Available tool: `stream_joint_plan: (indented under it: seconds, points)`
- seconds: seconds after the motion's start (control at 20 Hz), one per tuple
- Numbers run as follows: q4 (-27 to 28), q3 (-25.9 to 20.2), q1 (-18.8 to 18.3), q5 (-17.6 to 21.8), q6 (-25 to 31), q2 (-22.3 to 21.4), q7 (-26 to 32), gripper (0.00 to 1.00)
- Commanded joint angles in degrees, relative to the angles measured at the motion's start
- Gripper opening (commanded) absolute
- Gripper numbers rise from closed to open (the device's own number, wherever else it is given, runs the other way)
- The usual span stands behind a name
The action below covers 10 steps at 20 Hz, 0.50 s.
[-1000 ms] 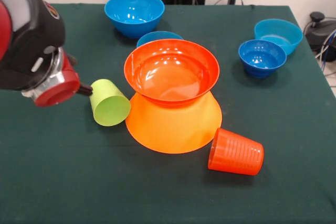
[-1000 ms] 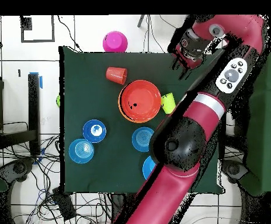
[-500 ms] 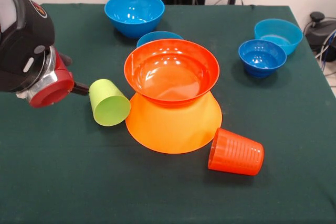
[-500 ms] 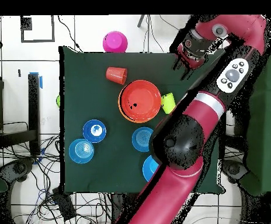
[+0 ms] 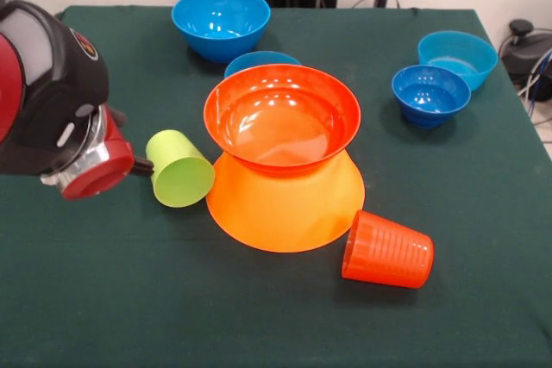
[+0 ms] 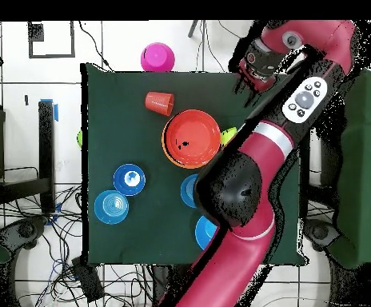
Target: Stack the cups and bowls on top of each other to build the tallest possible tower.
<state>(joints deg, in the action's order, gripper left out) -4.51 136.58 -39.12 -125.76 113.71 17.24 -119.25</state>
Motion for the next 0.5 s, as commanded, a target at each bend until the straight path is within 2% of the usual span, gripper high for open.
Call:
stream_joint_plan:
  seconds: [0.05, 0.5]
  points:
    - [1.3, 13.4, -0.6, -4.8, 4.6, 0.0, 17.7, 1.0]
    - [0.9, 17.5, -0.6, -9.5, 6.7, 0.1, 17.8, 1.0]
